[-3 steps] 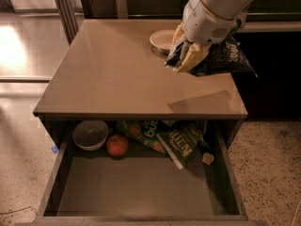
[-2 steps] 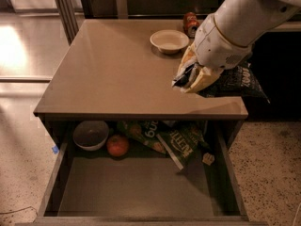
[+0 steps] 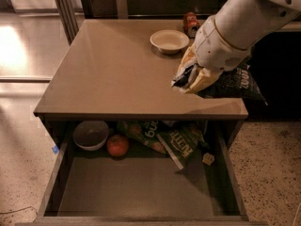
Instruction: Place blue chip bag into top drawer
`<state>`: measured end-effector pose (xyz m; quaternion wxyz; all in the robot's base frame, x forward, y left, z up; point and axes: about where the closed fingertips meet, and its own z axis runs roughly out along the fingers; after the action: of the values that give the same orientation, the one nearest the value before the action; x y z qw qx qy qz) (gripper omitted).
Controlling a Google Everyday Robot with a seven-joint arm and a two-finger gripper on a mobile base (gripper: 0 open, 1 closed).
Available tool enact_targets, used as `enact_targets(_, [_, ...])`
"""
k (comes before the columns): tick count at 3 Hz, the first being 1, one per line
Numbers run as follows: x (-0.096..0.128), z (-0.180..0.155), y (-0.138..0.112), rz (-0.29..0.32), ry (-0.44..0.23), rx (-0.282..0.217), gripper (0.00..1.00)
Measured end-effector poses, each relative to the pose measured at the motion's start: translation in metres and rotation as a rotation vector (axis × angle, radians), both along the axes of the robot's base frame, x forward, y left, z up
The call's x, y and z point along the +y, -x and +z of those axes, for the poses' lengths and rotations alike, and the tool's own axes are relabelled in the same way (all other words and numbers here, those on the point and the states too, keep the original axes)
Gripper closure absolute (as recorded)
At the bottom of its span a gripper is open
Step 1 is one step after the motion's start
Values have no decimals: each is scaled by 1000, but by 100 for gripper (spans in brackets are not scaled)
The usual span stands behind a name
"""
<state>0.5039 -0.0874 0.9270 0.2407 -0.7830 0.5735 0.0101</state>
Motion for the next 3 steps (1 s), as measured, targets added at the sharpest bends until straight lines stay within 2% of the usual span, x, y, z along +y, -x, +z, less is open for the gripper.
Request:
enact_targets(1, [-2,-11,15,4,-27,-16,100])
enact_targets(2, [-8,-27,36,15,-33,-10,100])
enact_targets(3, [-14,-65,73,60,-18,33,100])
